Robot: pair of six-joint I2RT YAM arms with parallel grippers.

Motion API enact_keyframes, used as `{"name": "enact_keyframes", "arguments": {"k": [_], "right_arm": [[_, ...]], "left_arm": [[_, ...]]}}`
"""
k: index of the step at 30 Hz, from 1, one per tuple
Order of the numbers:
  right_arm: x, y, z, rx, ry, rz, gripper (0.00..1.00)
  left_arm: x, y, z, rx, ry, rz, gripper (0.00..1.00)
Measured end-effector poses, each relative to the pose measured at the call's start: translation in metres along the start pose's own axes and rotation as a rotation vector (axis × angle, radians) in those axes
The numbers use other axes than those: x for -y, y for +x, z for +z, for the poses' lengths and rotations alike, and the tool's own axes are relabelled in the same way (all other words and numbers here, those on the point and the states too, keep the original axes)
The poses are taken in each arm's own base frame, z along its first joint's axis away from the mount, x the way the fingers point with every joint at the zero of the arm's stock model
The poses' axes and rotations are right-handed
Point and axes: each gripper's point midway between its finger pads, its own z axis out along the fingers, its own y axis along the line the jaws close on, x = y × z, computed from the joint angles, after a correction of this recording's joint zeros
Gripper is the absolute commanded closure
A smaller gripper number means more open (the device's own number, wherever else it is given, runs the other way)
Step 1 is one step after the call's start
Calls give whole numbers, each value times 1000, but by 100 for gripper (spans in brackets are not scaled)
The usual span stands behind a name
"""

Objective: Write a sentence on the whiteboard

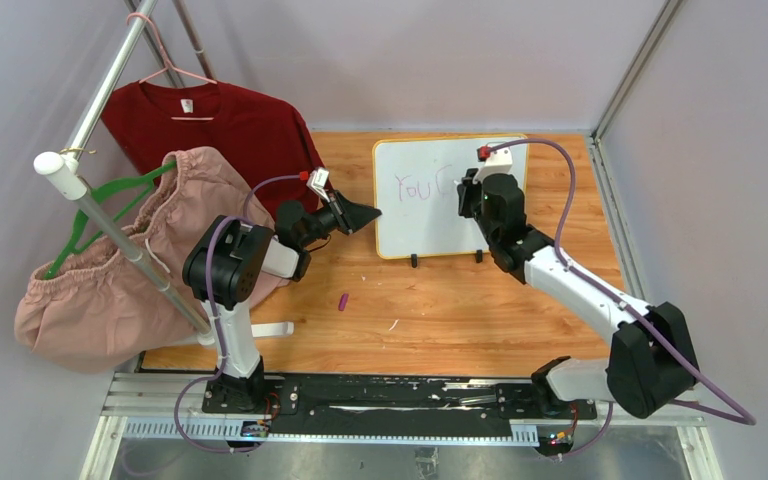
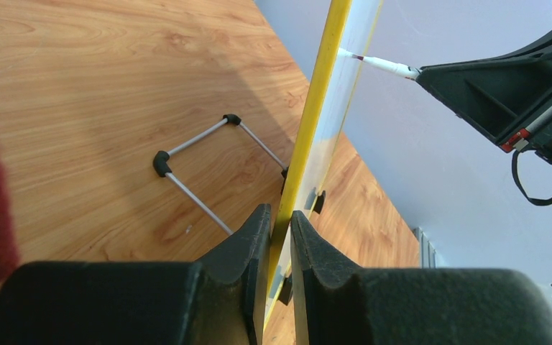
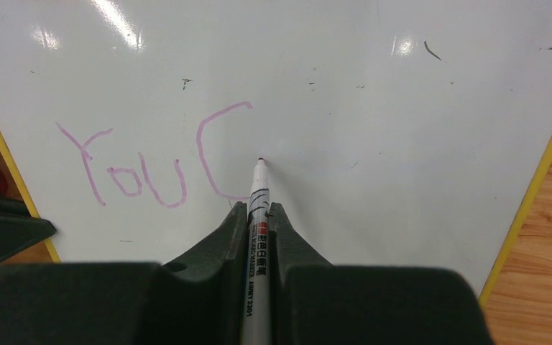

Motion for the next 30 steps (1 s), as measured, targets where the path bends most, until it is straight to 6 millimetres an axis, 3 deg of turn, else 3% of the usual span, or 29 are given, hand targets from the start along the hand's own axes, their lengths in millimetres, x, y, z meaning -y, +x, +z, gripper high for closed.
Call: {"name": "enact_keyframes", "arguments": {"k": [18,30], "right_arm": [[-15,-3,6,-12,-69,1,100],[-18,6,3,-49,-95,-8,100]], "left_arm": [[0,0,0,1,-1,0,80],[0,0,0,1,-1,0,80]]}}
